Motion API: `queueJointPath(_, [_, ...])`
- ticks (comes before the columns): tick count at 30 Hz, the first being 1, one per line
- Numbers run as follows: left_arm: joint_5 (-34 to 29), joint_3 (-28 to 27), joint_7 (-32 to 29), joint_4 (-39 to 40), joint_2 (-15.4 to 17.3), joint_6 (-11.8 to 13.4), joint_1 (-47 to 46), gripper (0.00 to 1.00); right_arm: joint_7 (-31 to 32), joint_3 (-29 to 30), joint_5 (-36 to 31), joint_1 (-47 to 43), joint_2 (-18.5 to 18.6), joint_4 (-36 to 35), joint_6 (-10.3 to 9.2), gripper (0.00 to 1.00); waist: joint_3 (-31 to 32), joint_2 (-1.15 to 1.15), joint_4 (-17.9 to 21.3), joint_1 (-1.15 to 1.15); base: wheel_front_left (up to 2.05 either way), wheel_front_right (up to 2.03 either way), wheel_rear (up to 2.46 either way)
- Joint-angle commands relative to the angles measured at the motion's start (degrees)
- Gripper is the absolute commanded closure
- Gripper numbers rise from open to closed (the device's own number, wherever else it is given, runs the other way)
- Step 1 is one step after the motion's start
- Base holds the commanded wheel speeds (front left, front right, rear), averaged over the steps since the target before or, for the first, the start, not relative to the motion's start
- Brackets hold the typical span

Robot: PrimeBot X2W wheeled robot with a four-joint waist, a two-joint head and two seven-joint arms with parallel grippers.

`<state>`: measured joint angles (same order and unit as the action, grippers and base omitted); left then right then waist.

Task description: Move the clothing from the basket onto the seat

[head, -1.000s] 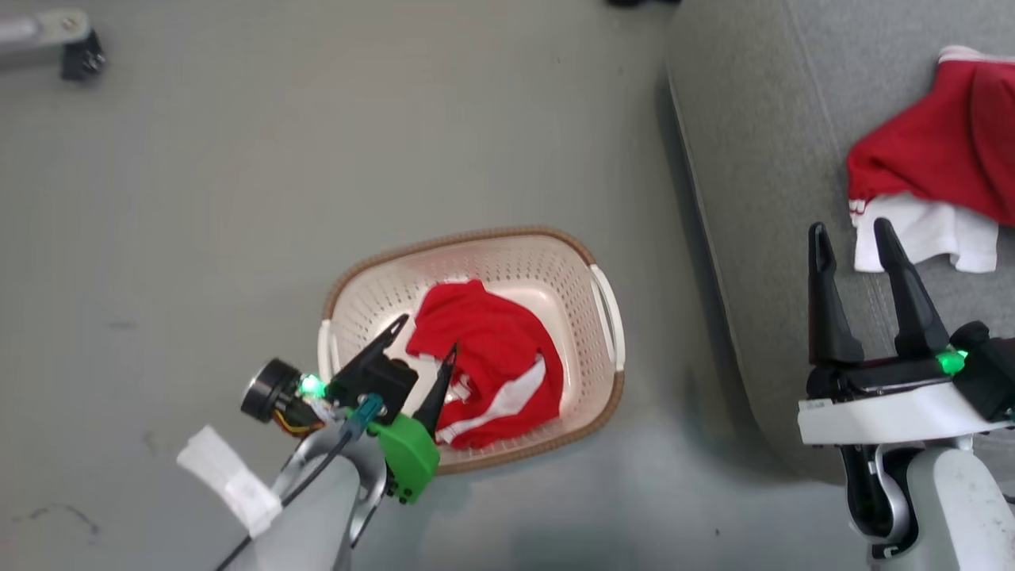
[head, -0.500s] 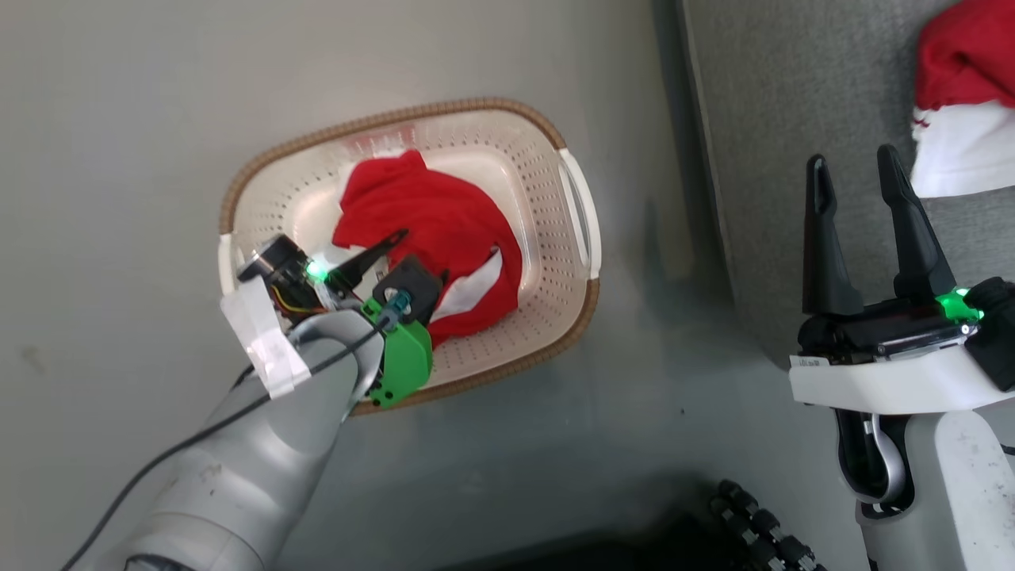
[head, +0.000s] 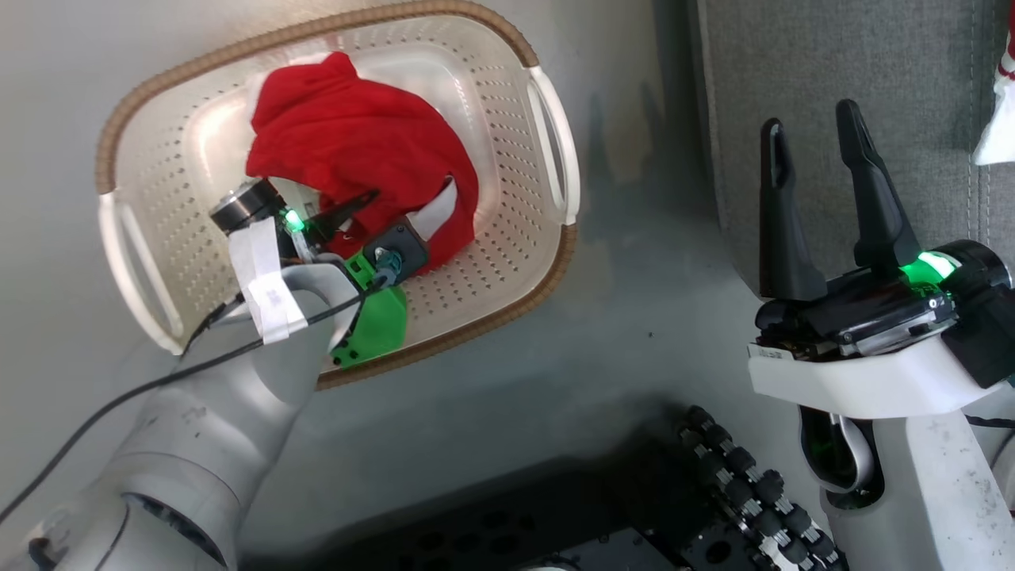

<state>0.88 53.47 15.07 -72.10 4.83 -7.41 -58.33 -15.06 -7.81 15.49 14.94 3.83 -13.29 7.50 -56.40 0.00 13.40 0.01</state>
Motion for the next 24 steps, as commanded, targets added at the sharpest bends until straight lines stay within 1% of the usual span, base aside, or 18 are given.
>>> queueJointPath(1, [0.75,0.44,-0.33,-0.36,1.12,-0.12,-1.88,0.0,-0.17,-0.4,-0.26,1.11,-0.36,-0.58,-0.02,0.0,-2.75,0.0,2.7,-0.01,0.0,0.0,0.0])
queueJointPath(10, [1.31,2.51,-3.46,-1.52,1.79,-0.12,-4.98,0.0,-0.17,-2.3,-0.72,0.51,-0.78,-2.94,-0.02,0.0,-3.7,0.0,3.83,-0.01,0.0,0.0,0.0])
queueJointPath(11, [1.18,2.71,-4.04,-1.57,1.82,0.27,-5.42,0.0,-0.17,-2.51,-0.86,0.34,-0.8,-3.39,-0.02,0.0,-3.82,0.0,3.87,-0.01,0.0,0.0,0.0])
queueJointPath(13, [0.99,2.92,-5.26,-1.68,1.81,1.19,-5.95,0.0,-0.16,-2.84,-1.14,0.01,-0.8,-4.18,-0.02,0.0,-4.1,0.0,3.88,-0.01,0.0,0.0,0.0])
queueJointPath(15, [0.58,3.29,-7.34,-1.76,2.08,2.67,-6.63,0.0,-0.16,-3.15,-1.26,-0.2,-0.84,-4.9,-0.02,0.0,-4.33,0.0,3.87,-0.01,0.0,0.0,0.0])
queueJointPath(19, [0.5,3.23,-12.43,-1.79,2.83,6.87,-7.75,0.0,-0.17,-3.64,-1.64,-0.53,-0.9,-5.75,-0.02,0.0,-4.5,0.0,3.83,-0.01,0.0,0.0,0.0])
queueJointPath(20, [0.57,3.27,-13.41,-1.79,3.08,7.57,-7.83,0.0,-0.17,-3.8,-1.64,-0.6,-0.91,-5.82,-0.02,0.0,-4.52,0.0,3.89,-0.01,0.0,0.0,0.0])
queueJointPath(22, [0.83,3.21,-15.4,-1.82,3.6,8.68,-7.81,0.0,-0.17,-3.93,-1.73,-0.8,-0.91,-5.82,-0.02,0.0,-4.47,0.0,3.96,-0.01,0.0,0.0,0.0])
queueJointPath(24, [0.8,3.45,-16.99,-1.8,3.78,9.06,-7.74,0.0,-0.16,-4.08,-1.8,-0.93,-0.94,-5.67,-0.02,0.0,-4.39,0.0,4.06,-0.01,0.0,0.0,0.0])
